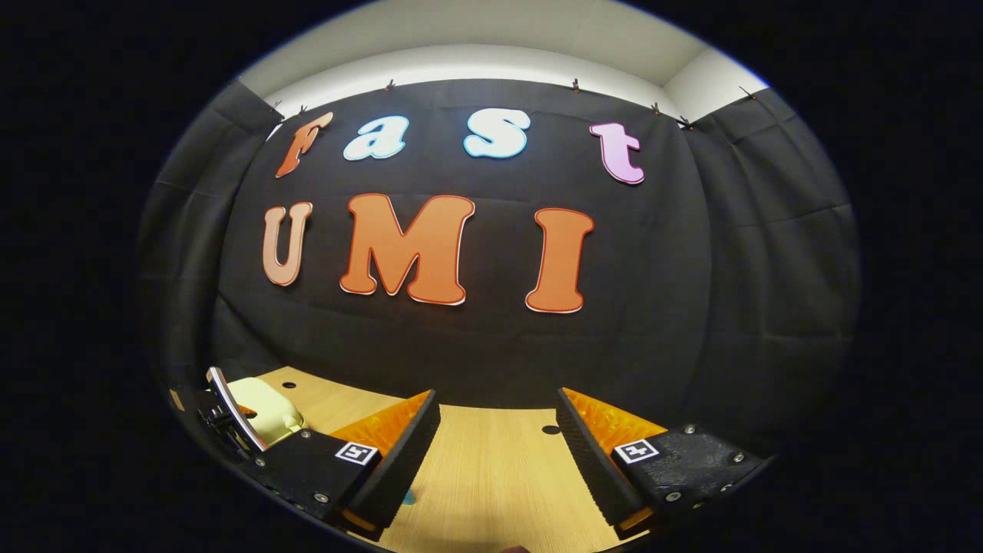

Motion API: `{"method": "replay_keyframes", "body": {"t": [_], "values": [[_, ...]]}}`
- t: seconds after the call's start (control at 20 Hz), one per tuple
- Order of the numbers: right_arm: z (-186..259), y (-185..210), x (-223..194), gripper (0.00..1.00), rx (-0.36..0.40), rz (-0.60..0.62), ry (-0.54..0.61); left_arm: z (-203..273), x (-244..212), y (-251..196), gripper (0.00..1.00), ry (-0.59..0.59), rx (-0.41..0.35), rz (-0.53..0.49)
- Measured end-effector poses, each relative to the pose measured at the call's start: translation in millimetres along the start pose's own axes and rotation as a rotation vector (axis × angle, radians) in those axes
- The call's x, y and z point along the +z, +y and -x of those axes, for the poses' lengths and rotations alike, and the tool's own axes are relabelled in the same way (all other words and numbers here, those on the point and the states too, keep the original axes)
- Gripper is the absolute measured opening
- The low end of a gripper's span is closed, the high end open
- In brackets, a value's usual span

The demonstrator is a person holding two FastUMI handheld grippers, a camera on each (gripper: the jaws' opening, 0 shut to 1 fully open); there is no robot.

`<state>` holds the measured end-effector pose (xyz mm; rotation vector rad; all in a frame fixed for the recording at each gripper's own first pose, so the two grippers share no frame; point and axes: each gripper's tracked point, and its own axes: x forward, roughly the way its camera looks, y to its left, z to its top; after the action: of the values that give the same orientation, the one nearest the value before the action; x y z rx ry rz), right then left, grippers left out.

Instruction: First open the suitcase, pack the skin care products into it, and then close the suitcase.

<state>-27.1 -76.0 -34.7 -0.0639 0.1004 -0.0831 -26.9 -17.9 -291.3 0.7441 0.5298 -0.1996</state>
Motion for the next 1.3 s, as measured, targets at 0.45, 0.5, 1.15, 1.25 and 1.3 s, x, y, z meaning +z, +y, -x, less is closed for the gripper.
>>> {"method": "replay_keyframes", "body": {"t": [0.45, 0.5, 1.15, 1.25, 1.3], "values": [[-12, 14, -6, 0.96, -0.035, -0.008, 0.029, -23, -39, -16, 0.95, 0.077, -0.068, -0.143], [-13, 15, -6, 0.96, -0.036, -0.007, 0.03, -25, -42, -17, 0.92, 0.082, -0.077, -0.162], [-17, 24, -5, 0.96, -0.046, -0.012, 0.025, -21, -16, 1, 0.05, 0.04, -0.07, -0.202], [-20, 29, -6, 0.96, -0.037, -0.008, 0.028, -17, -3, 24, 0.06, 0.02, -0.041, -0.128], [-20, 32, -6, 0.96, -0.031, -0.007, 0.029, -12, 1, 37, 0.05, 0.014, -0.025, -0.095]]}}
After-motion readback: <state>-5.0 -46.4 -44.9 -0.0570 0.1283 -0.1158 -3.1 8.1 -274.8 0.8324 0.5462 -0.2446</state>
